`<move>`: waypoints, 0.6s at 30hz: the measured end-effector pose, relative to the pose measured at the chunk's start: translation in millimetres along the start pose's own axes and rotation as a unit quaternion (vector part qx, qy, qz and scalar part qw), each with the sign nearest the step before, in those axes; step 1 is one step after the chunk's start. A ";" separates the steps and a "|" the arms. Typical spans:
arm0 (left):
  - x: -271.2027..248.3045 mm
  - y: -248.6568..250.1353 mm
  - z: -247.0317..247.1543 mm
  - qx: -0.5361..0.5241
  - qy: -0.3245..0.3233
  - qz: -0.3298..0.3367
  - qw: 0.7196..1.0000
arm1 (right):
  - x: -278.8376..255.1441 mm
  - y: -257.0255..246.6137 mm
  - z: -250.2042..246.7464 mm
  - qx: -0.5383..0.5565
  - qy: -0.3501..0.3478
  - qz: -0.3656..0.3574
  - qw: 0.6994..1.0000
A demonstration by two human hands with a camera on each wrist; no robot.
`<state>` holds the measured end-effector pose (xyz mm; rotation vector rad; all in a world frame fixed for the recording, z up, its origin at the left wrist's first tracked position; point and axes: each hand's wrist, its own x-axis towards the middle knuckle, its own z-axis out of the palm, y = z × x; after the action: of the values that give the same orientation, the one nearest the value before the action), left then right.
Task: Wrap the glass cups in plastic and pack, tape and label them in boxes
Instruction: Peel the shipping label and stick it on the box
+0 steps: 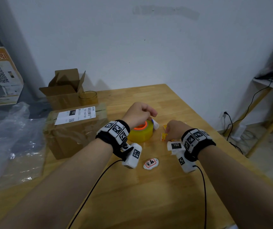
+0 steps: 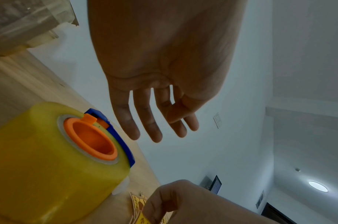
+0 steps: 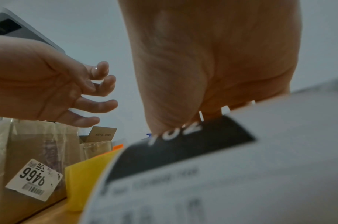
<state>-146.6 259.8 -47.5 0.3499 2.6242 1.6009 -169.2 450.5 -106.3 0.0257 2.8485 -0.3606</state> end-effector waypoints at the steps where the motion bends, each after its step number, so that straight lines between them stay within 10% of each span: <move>1: -0.7 -0.1 0.7 0.001 -0.002 0.000 1.000 | -0.6 1.9 -0.5 0.000 0.005 -0.004 1.000; 18: -12.2 -1.1 -27.1 -0.027 0.041 0.045 0.998 | -45.7 -27.3 -54.8 0.250 0.120 -0.126 0.953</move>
<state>-139.1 233.0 -36.8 0.4134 2.6538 1.7462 -141.0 438.3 -36.4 -0.2107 2.9116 -1.1991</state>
